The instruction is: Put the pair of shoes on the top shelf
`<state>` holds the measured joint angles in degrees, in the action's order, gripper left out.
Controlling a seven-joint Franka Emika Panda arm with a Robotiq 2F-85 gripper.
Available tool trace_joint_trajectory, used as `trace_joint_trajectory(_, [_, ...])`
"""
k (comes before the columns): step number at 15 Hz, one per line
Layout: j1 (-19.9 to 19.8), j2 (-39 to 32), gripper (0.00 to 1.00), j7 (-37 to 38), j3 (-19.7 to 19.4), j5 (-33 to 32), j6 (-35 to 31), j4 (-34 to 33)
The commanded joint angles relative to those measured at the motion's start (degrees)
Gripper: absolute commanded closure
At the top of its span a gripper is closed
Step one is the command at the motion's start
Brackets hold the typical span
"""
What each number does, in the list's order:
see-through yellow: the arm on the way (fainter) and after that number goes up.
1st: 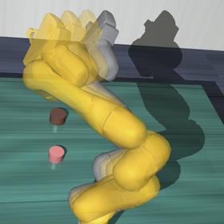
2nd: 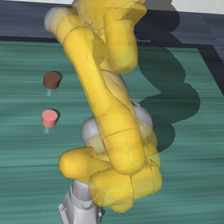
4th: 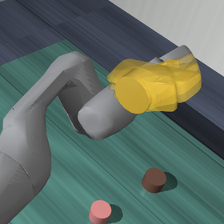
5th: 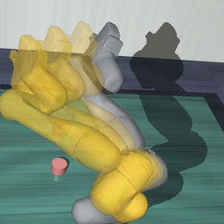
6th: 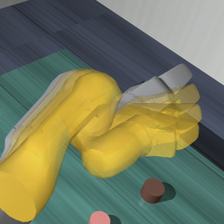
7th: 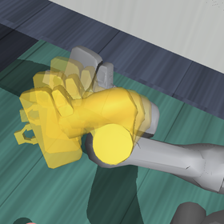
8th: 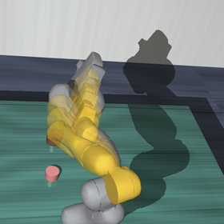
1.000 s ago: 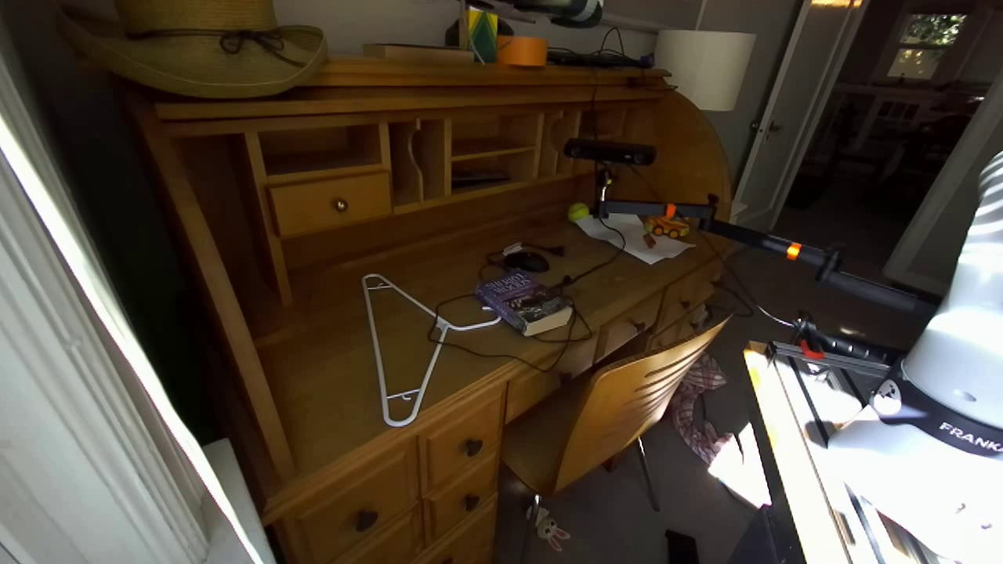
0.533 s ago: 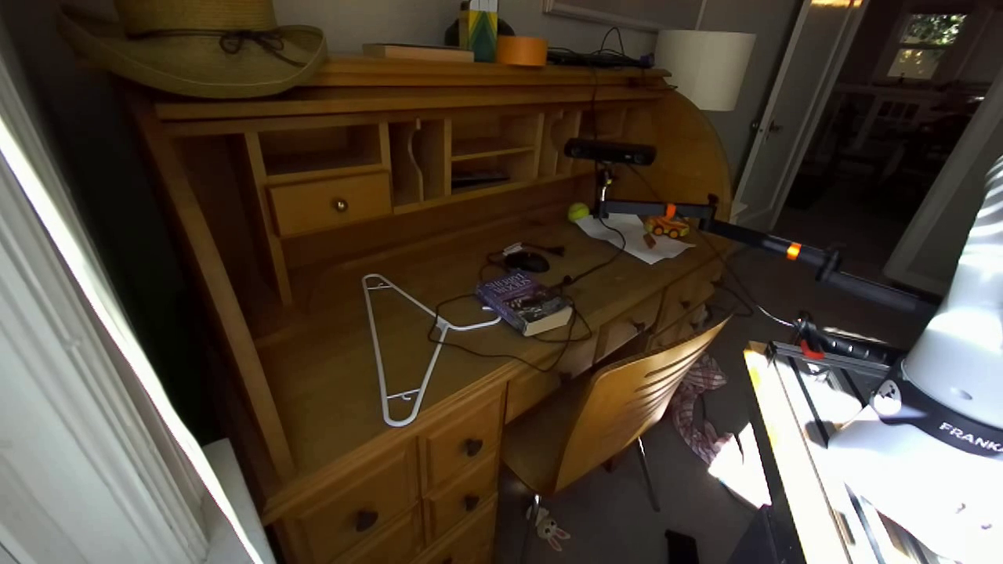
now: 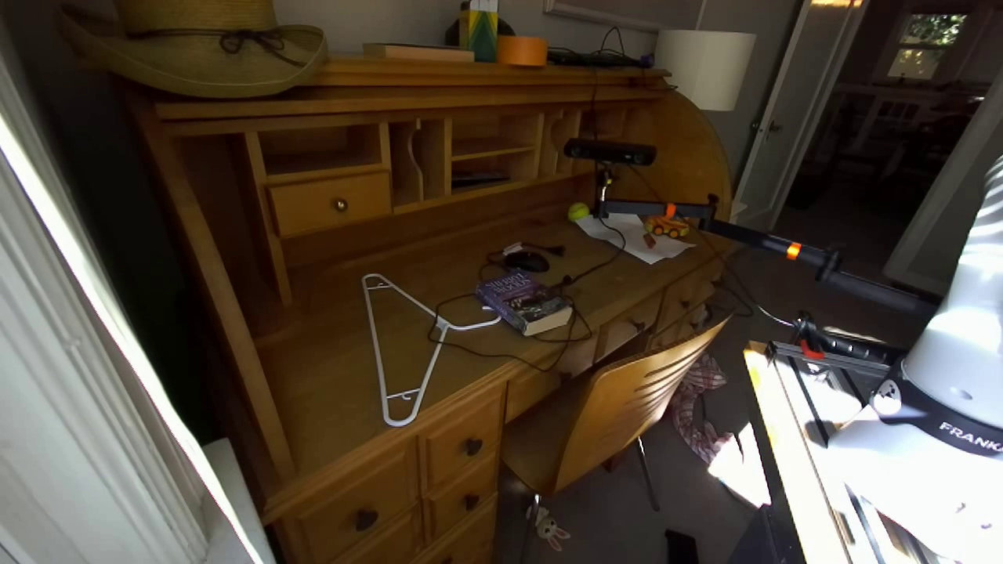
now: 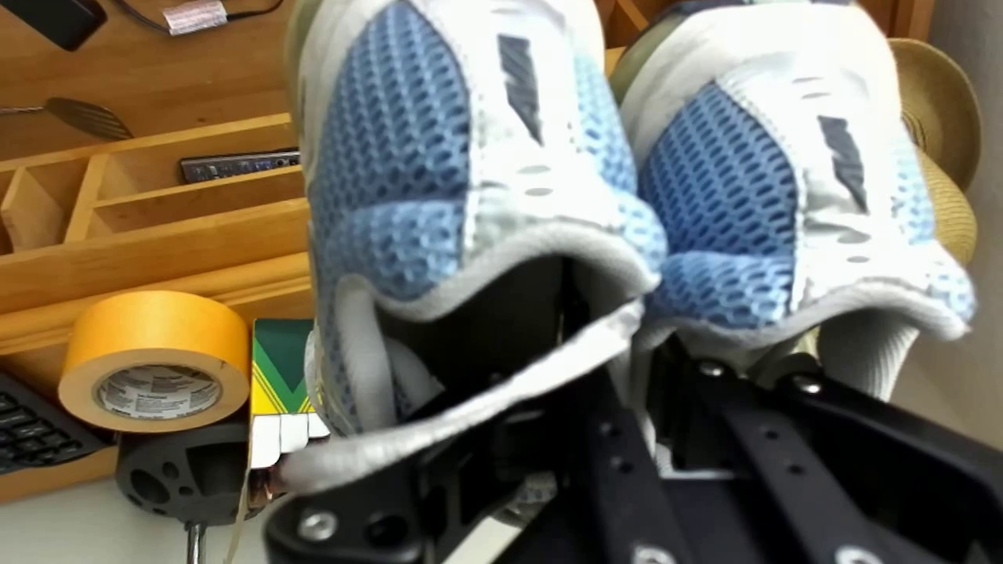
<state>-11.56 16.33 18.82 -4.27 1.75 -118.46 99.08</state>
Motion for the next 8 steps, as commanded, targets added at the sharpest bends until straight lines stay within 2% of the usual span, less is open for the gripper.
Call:
trace_joint_trajectory(1, [0.6,-1.46,0.96,0.94,-0.38,-1.04,-0.36,-1.12])
trace_joint_trajectory(8, [1.0,-14.57,0.96,1.04,-0.8,-3.13,-3.78,-14.66])
